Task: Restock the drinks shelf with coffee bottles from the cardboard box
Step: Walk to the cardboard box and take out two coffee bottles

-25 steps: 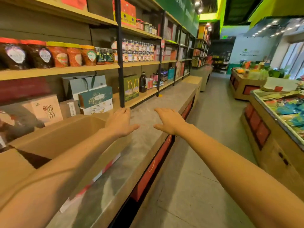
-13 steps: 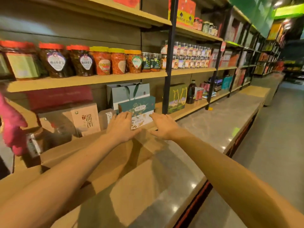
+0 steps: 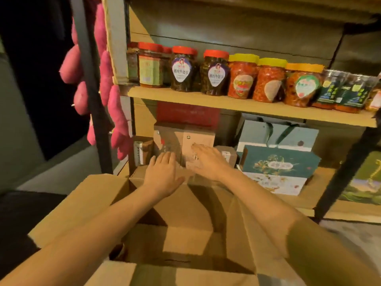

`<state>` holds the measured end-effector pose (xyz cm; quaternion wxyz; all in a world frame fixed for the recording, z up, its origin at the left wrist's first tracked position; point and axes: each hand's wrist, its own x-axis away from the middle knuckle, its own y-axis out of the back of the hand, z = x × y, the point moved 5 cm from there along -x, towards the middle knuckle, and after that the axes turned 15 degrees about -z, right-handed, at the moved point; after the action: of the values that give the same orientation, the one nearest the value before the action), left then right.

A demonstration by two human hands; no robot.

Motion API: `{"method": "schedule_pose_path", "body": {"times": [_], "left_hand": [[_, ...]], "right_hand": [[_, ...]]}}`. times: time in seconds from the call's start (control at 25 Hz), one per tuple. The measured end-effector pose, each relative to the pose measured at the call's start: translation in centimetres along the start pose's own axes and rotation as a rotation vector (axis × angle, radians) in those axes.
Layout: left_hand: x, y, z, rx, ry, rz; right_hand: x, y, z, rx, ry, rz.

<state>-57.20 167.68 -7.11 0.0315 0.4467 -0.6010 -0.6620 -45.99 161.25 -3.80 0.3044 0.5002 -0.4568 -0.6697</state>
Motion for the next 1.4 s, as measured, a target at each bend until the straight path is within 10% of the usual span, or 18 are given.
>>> {"method": "schedule_pose_path", "body": {"times": [0.52,0.92,1.16,1.4], "left_hand": [[11.3,-4.1,0.2,-0.073,0.99,0.105],[16.3,-8.7,0.9,0.376,2.183,-0.953],[17.0,-9.6,1.5,0.281,2.208,-1.258],[17.5,-11.4,3.7,0.304,2.295,-1.097]], "right_hand": [[0.2,-11.4,5.8,-0.421,0.573,0.242],[3.3,-22.1,10.4,-0.938,0.476,0.677],[4.5,-26.6,12.5,-1.048,0.375,0.738],[5.5,-29.5,14.0,-1.089,0.402,0.71]]}}
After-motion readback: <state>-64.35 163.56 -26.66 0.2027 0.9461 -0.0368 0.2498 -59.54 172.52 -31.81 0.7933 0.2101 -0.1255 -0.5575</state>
